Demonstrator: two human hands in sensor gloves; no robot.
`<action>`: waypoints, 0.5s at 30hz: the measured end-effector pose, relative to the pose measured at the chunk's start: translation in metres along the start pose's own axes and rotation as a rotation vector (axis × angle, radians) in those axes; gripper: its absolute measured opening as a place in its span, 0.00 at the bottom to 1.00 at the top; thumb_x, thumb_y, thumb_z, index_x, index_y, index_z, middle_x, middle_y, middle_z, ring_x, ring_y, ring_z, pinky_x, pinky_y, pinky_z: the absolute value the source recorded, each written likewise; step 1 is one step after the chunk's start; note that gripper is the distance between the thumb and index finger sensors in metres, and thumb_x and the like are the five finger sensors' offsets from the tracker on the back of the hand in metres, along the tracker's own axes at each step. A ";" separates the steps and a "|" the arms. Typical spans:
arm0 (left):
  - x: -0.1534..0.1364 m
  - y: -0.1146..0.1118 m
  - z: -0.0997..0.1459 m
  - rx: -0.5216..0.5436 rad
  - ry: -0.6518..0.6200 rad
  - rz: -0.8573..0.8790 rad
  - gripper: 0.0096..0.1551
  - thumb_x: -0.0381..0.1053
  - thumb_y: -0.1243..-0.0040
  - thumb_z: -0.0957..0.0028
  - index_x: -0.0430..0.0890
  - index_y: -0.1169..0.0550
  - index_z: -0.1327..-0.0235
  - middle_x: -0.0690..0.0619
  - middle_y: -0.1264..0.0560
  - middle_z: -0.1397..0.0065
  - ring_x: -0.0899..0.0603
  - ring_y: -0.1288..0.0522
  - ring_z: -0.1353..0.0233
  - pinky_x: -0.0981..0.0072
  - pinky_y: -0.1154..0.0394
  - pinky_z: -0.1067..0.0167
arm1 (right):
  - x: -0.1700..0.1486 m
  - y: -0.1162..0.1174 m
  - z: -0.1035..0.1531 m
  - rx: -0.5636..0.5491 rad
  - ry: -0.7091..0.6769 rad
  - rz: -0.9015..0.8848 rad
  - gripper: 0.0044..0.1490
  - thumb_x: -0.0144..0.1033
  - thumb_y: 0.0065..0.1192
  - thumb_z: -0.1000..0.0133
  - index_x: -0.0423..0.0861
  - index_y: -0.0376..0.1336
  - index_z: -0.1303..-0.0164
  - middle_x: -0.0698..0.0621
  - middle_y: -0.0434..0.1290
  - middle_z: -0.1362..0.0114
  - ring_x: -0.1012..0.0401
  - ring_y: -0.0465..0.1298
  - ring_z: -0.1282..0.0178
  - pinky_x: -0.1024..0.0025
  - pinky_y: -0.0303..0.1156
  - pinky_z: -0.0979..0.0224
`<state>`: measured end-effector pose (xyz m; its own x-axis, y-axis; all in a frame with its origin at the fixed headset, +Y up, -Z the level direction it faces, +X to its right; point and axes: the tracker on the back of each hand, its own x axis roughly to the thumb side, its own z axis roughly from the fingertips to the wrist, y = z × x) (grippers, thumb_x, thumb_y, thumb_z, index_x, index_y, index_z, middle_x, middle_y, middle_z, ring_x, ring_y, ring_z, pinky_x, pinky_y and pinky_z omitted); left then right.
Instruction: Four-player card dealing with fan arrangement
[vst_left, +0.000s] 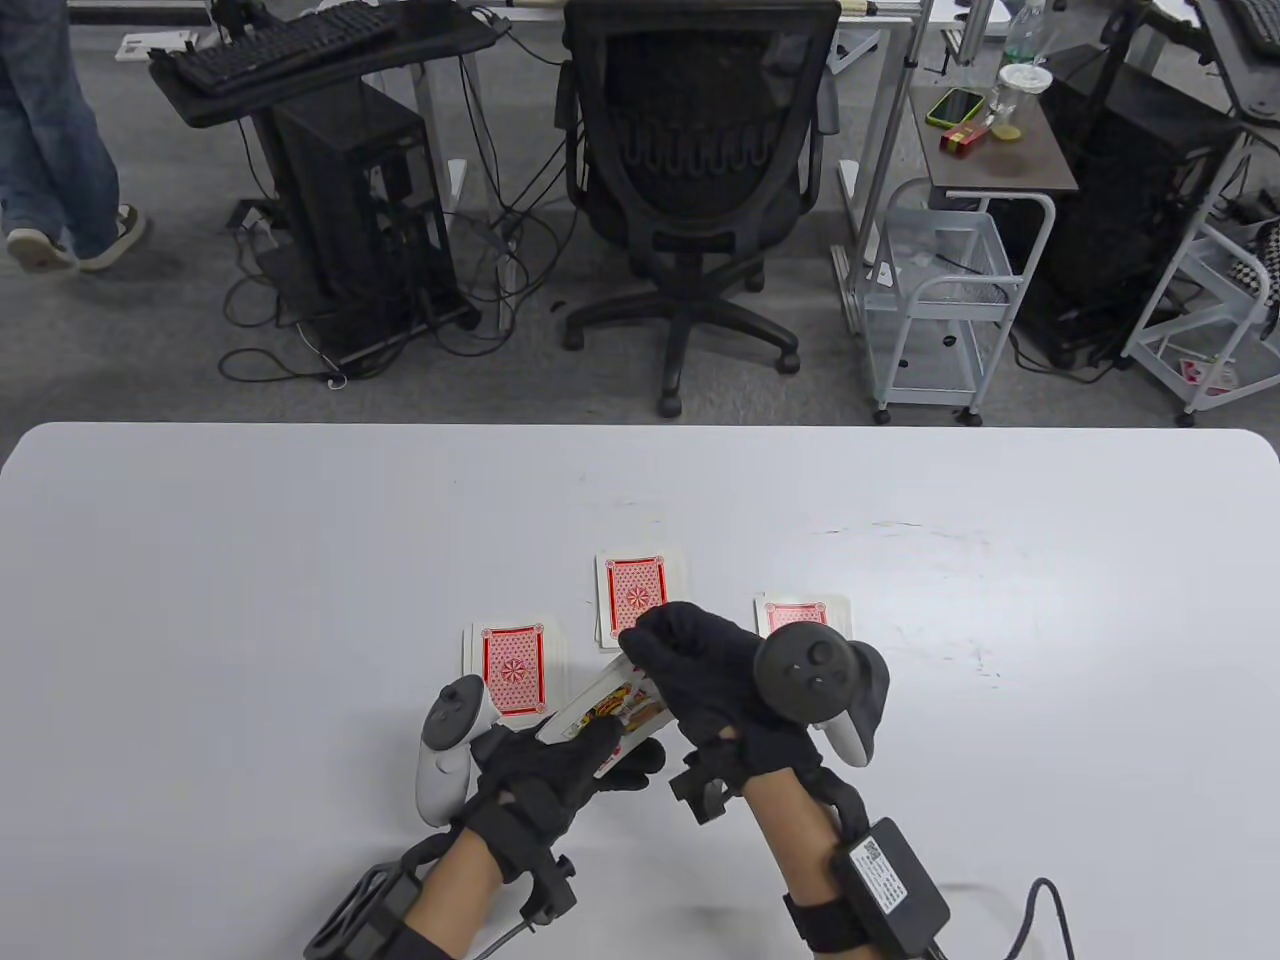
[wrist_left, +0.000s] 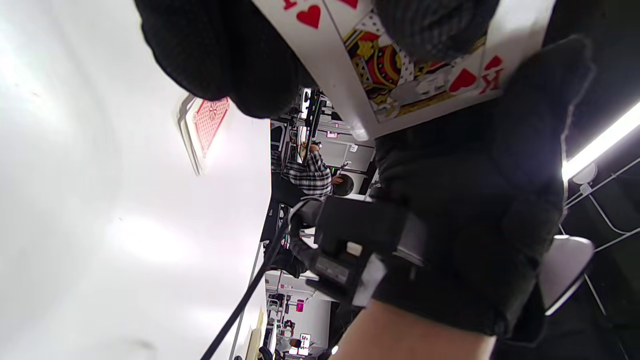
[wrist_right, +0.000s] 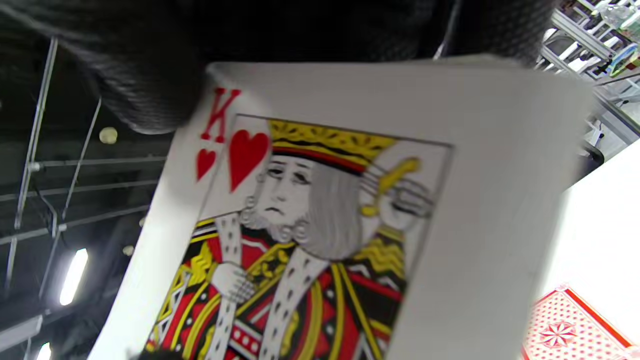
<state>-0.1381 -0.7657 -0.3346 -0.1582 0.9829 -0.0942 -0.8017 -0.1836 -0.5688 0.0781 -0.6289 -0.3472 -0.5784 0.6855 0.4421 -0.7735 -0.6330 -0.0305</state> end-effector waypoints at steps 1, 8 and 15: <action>0.000 0.001 0.000 0.004 0.004 0.004 0.33 0.58 0.43 0.43 0.56 0.36 0.23 0.48 0.31 0.21 0.37 0.22 0.31 0.44 0.25 0.34 | 0.001 0.001 -0.002 0.020 -0.039 -0.018 0.24 0.44 0.66 0.43 0.46 0.70 0.41 0.48 0.78 0.40 0.50 0.84 0.45 0.37 0.67 0.35; 0.005 0.002 0.000 -0.018 -0.047 0.059 0.30 0.57 0.42 0.43 0.61 0.33 0.26 0.53 0.28 0.23 0.37 0.24 0.26 0.45 0.27 0.32 | -0.021 0.008 0.002 -0.056 0.074 -0.041 0.32 0.57 0.64 0.41 0.46 0.68 0.37 0.47 0.76 0.39 0.48 0.82 0.46 0.37 0.67 0.36; 0.000 0.007 0.004 0.036 -0.039 0.082 0.31 0.54 0.43 0.42 0.60 0.36 0.25 0.59 0.29 0.23 0.41 0.27 0.23 0.47 0.27 0.31 | -0.022 0.012 -0.001 -0.018 -0.012 -0.150 0.24 0.36 0.65 0.45 0.45 0.70 0.38 0.45 0.78 0.41 0.50 0.84 0.47 0.38 0.68 0.36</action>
<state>-0.1461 -0.7674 -0.3353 -0.2462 0.9633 -0.1073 -0.8050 -0.2649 -0.5309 0.0814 -0.6516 -0.3586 -0.4532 0.7675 0.4534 -0.8556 -0.5173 0.0205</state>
